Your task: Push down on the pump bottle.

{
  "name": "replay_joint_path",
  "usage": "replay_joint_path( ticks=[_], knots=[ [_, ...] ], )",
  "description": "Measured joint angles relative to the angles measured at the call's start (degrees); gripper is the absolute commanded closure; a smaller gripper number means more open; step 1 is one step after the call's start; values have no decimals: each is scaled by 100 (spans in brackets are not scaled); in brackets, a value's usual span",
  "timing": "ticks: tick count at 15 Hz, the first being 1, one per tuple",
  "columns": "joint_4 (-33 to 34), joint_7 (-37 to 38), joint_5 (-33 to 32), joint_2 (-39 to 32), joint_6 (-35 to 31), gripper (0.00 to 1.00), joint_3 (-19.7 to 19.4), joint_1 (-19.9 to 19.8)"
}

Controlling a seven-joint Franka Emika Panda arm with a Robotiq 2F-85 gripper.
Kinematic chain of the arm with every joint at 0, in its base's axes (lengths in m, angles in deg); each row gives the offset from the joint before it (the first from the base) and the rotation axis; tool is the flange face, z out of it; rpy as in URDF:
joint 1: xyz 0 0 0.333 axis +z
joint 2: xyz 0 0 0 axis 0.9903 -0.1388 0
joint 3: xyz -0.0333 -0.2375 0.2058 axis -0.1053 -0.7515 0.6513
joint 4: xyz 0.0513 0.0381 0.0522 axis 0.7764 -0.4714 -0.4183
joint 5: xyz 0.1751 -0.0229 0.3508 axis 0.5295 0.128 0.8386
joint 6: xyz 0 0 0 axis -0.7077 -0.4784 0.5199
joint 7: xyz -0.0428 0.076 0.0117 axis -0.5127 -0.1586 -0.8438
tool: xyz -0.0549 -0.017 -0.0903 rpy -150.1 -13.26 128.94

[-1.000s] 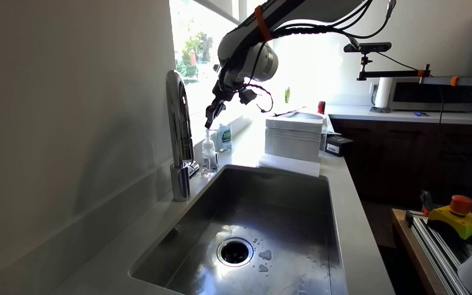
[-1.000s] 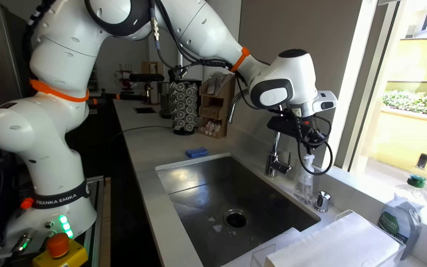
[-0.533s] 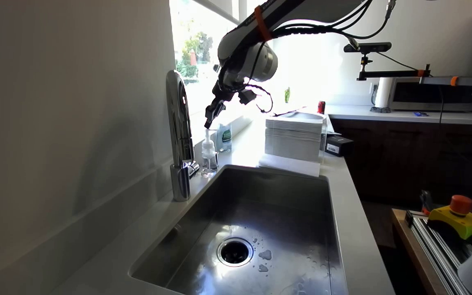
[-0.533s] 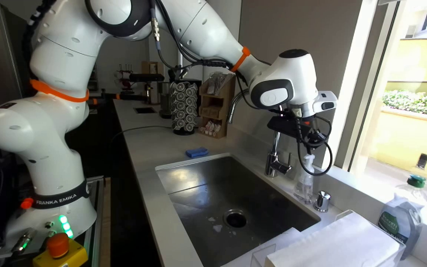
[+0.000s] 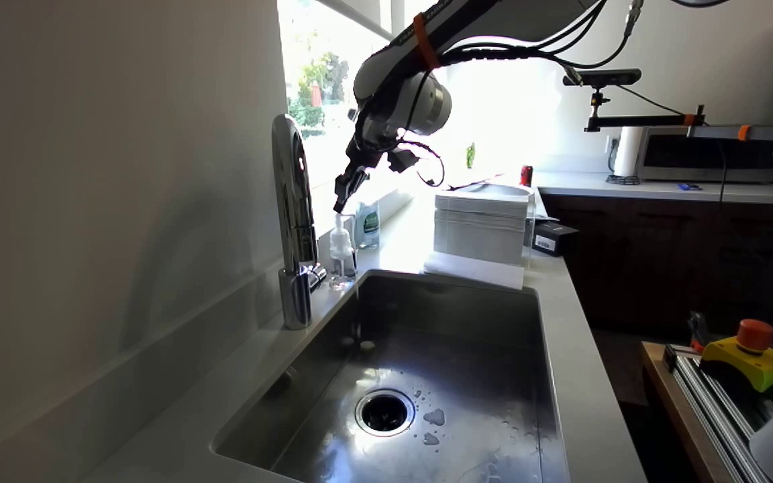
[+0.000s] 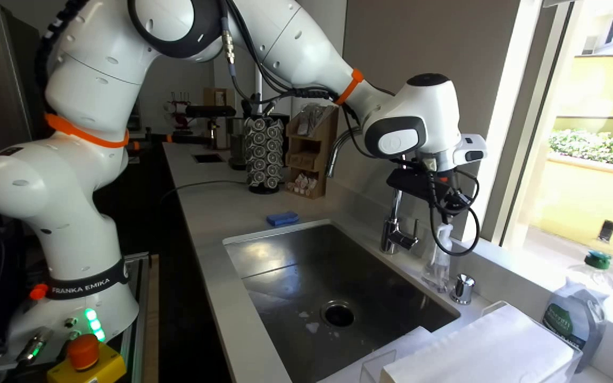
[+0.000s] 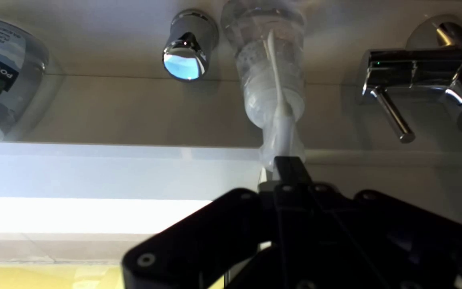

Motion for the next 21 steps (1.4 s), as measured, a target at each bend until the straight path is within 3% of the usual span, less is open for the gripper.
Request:
replay_joint_path(
  ticks=[21],
  knots=[
    [230, 43, -16, -157, 127, 100, 0, 7]
  ],
)
